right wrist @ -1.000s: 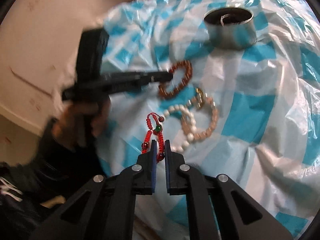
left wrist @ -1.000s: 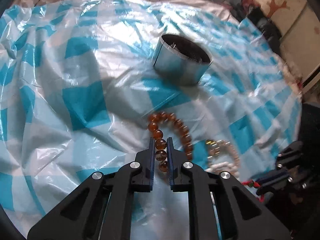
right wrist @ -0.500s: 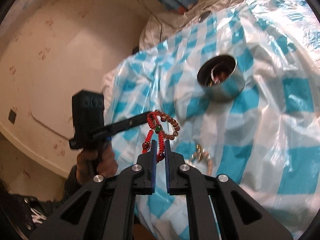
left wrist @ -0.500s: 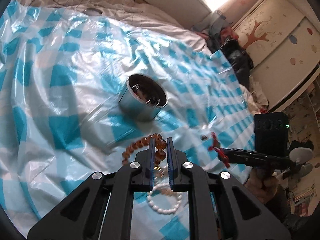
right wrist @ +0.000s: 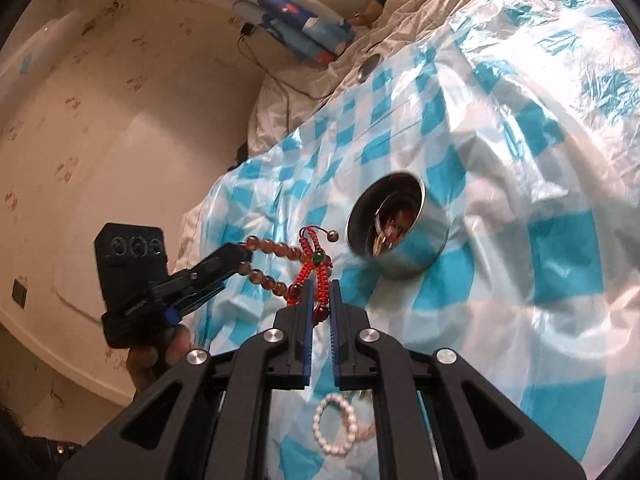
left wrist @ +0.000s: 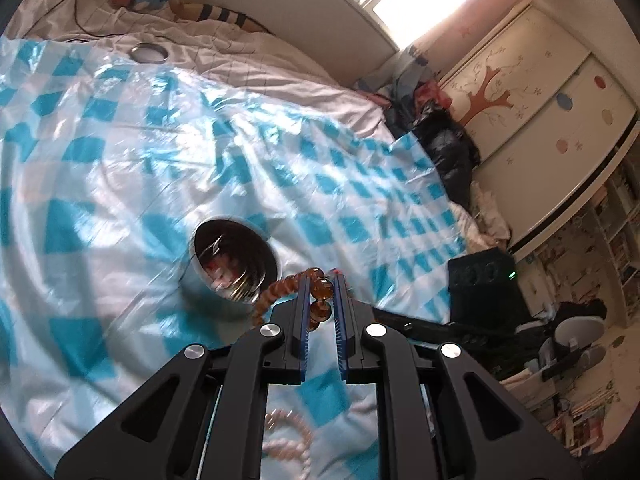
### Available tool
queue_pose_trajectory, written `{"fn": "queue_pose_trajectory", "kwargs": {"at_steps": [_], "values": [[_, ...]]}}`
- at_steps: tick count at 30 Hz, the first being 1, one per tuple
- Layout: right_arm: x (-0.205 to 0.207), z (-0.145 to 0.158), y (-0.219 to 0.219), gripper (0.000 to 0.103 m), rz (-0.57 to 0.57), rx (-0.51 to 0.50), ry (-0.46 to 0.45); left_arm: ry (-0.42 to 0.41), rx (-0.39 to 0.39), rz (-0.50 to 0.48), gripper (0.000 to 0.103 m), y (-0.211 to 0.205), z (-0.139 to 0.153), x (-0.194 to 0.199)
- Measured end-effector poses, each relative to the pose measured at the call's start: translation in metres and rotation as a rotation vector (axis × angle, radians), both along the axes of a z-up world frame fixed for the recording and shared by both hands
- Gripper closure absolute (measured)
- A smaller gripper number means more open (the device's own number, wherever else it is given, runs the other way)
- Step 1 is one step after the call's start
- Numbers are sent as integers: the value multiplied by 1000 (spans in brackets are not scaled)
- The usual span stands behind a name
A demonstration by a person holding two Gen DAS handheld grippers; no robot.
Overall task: Organize jewelry
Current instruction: 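Carry both bracelets over the steel tin and open both tools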
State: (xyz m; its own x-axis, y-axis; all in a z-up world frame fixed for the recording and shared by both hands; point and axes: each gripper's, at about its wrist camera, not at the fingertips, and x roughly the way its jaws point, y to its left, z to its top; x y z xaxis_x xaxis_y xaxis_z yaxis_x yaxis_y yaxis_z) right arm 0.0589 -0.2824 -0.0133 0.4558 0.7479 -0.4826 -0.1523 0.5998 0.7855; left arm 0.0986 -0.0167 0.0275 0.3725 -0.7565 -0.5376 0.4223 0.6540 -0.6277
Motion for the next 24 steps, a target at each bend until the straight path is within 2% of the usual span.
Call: {"fn": "queue_pose_trajectory", "kwargs": {"at_steps": [5, 7, 9, 11, 13, 17, 19, 21, 22, 24], "values": [[15, -9, 2, 95, -42, -20, -1, -15, -75, -6, 93, -16, 1, 13], [21, -14, 3, 95, -51, -5, 17, -10, -94, 0, 93, -22, -8, 23], [27, -14, 6, 95, -69, -51, 12, 1, -57, 24, 93, -28, -23, 39], [33, -16, 8, 95, -77, -79, 14, 83, 46, 72, 93, -32, -53, 64], [40, -19, 11, 95, -83, -98, 16, 134, 104, 113, 93, -28, -70, 75], [54, -24, 24, 95, -69, -141, 19, 117, 147, 129, 93, -19, -66, 77], [62, -29, 37, 94, -56, -217, 29, 99, 144, 141, 92, -11, -56, 77], [63, -33, 46, 73, -53, -296, 39, 82, 144, 152, 90, -4, -46, 74], [61, -33, 47, 69, -59, -297, 29, 80, 141, 156, 89, -2, -43, 73], [57, -29, 46, 68, -73, -314, 24, 82, 132, 167, 82, 4, -38, 68]]}}
